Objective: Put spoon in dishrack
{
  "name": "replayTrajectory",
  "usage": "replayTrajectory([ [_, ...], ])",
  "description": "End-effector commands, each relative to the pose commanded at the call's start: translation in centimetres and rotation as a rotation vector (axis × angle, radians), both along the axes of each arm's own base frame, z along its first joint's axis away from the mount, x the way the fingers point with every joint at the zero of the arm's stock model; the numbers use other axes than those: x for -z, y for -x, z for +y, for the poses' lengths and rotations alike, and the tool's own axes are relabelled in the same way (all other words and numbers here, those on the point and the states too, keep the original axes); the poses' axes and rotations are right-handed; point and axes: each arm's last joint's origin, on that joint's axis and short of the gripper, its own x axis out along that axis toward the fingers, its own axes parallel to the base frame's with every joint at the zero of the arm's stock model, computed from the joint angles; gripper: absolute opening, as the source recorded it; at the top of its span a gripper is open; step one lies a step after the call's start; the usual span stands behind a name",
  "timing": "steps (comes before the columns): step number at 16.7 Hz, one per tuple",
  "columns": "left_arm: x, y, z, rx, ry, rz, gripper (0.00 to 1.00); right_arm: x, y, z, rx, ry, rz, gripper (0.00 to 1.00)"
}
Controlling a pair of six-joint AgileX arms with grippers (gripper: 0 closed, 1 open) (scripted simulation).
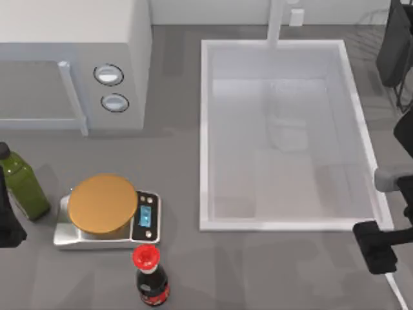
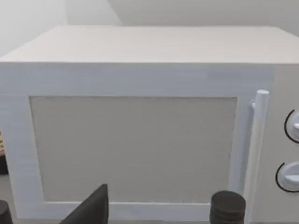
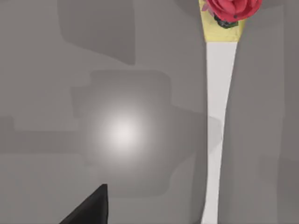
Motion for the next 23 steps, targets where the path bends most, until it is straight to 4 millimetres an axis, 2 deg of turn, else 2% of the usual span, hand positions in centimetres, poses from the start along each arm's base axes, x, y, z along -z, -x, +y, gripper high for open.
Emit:
replayTrajectory([
  [7,0.0,0.0,0.0,0.000,0.000,0.000,1.00,7.3,-0.1,0.1,0.000,-0.004,-0.011,1.00],
  [9,0.0,0.0,0.0,0.000,0.000,0.000,1.00,8.2,0.1,0.0,0.000,-0.002,-0.005,1.00],
  [13,0.0,0.0,0.0,0.000,0.000,0.000,1.00,8.2,0.2,0.0,0.000,-0.002,-0.004,1.00],
  [23,0.0,0.0,0.0,0.000,0.000,0.000,1.00,8.2,0.2,0.0,0.000,-0.002,-0.004,0.25],
])
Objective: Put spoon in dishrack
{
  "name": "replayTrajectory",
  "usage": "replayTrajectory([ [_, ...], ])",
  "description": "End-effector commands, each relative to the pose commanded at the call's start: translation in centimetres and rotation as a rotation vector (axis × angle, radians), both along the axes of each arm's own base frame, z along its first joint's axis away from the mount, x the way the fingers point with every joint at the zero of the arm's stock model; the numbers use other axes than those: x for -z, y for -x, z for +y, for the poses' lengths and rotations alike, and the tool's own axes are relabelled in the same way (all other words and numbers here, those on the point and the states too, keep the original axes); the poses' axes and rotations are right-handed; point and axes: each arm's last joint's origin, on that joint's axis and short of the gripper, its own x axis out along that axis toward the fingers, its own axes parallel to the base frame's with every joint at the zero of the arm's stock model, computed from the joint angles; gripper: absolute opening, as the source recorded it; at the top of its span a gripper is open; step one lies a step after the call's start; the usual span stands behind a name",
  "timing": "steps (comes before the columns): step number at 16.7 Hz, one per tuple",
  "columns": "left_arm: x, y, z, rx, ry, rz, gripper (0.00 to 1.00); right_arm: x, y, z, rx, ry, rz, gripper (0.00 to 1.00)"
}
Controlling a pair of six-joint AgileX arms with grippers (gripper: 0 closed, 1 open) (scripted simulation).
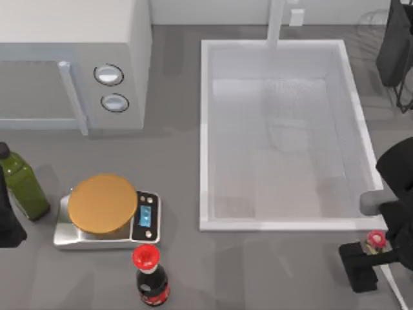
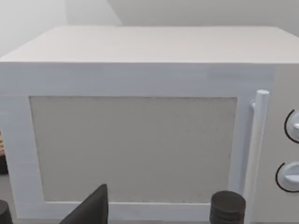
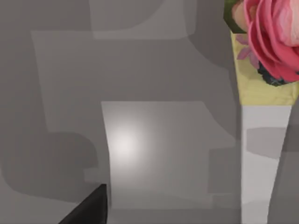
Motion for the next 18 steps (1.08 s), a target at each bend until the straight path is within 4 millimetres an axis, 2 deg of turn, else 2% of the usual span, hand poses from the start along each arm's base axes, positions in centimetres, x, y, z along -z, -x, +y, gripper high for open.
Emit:
replayTrajectory([
  [3,0.0,0.0,0.0,0.000,0.000,0.000,1.00,0.0,0.0,0.0,0.000,0.000,0.000,0.02],
  [4,0.0,0.0,0.0,0.000,0.000,0.000,1.00,0.0,0.0,0.0,0.000,0.000,0.000,0.00],
  [11,0.0,0.0,0.0,0.000,0.000,0.000,1.00,0.0,0.0,0.0,0.000,0.000,0.000,0.00],
  [12,0.0,0.0,0.0,0.000,0.000,0.000,1.00,-2.2,-0.2,0.1,0.002,-0.006,-0.036,0.00],
  [15,0.0,0.0,0.0,0.000,0.000,0.000,1.00,-3.0,-0.7,0.3,0.001,-0.006,-0.037,0.00],
  [18,0.0,0.0,0.0,0.000,0.000,0.000,1.00,-6.0,-2.0,0.9,0.001,-0.007,-0.042,0.00],
])
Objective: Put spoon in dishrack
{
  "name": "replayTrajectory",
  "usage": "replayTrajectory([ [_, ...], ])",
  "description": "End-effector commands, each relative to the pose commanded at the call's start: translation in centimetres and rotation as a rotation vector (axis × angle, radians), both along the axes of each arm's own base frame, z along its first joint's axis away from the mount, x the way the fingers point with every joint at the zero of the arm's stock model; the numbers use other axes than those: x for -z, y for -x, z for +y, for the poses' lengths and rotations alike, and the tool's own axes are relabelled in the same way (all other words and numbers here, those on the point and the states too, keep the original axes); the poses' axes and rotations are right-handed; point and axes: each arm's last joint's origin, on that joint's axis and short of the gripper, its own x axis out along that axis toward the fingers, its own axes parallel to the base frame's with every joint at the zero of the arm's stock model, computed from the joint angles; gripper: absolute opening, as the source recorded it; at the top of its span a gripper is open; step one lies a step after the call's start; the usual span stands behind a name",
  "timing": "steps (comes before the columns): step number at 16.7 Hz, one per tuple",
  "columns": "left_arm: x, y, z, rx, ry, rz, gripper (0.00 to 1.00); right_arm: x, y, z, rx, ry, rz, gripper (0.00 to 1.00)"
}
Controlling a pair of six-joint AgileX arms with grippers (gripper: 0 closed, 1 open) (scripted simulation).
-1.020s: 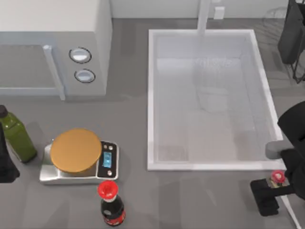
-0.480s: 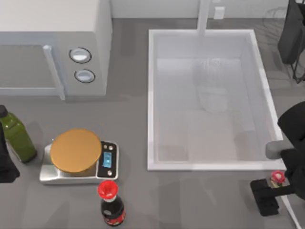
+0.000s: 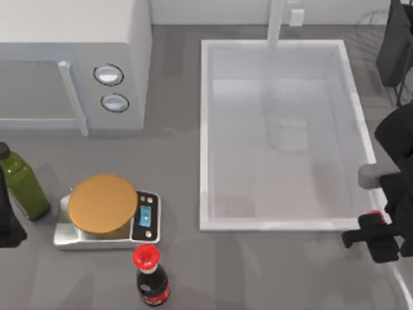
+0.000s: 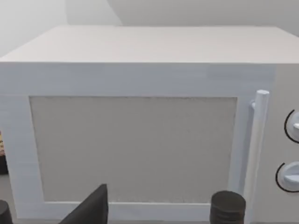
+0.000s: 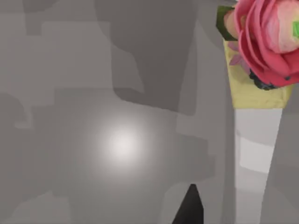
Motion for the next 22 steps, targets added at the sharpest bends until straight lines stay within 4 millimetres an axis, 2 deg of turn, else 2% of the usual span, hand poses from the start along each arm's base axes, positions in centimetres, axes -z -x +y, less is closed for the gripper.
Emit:
replayTrajectory([
  [4,0.0,0.0,0.0,0.000,0.000,0.000,1.00,-6.2,-0.5,0.2,0.001,0.015,0.037,0.00],
  [8,0.0,0.0,0.0,0.000,0.000,0.000,1.00,-12.7,0.5,-0.2,0.001,0.015,0.039,0.00],
  [10,0.0,0.0,0.0,0.000,0.000,0.000,1.00,-15.0,1.3,-0.6,0.001,0.007,0.020,0.00],
  [12,0.0,0.0,0.0,0.000,0.000,0.000,1.00,-16.1,1.7,-0.8,0.001,0.002,0.006,0.00],
  [18,0.0,0.0,0.0,0.000,0.000,0.000,1.00,-16.1,1.6,-0.9,0.007,-0.010,-0.001,0.00],
  [22,0.0,0.0,0.0,0.000,0.000,0.000,1.00,-16.9,0.4,-3.2,0.091,-0.131,-0.141,0.00],
])
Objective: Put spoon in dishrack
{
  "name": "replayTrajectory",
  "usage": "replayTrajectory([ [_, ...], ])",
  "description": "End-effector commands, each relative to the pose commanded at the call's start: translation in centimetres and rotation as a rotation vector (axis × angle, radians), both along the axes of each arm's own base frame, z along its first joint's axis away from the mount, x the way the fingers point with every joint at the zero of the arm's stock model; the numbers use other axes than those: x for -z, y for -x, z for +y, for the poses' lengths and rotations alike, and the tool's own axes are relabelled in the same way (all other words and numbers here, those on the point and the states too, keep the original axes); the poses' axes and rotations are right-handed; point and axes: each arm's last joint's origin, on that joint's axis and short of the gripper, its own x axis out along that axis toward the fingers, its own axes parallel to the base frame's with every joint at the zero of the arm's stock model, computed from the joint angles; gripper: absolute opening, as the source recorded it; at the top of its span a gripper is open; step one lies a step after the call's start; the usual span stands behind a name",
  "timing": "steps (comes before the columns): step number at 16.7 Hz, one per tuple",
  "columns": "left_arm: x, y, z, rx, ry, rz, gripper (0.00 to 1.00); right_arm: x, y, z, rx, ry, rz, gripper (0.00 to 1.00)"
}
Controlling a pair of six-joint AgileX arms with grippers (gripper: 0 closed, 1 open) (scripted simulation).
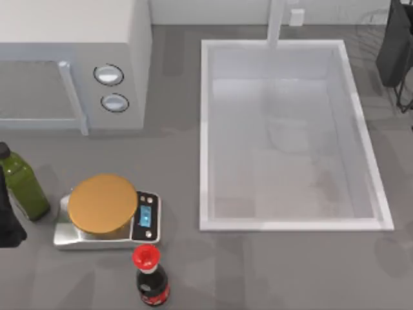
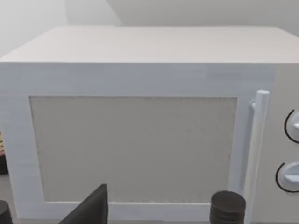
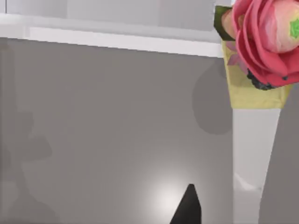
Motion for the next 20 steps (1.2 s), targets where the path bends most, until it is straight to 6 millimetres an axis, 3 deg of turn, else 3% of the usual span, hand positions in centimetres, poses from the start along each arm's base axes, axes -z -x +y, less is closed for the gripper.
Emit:
replayTrajectory([
  [3,0.0,0.0,0.0,0.000,0.000,0.000,1.00,-1.0,-1.4,-3.2,0.095,-0.119,-0.220,0.00],
  [7,0.0,0.0,0.0,0.000,0.000,0.000,1.00,-3.4,-2.3,-8.8,0.190,-0.200,-0.637,0.00],
  [12,0.0,0.0,0.0,0.000,0.000,0.000,1.00,-7.4,0.7,-14.8,0.195,-0.094,-1.143,0.00],
  [16,0.0,0.0,0.0,0.000,0.000,0.000,1.00,-9.5,3.8,-16.5,0.159,0.030,-1.345,0.00],
  [20,0.0,0.0,0.0,0.000,0.000,0.000,1.00,-9.7,4.3,-16.7,0.151,0.049,-1.369,0.00],
])
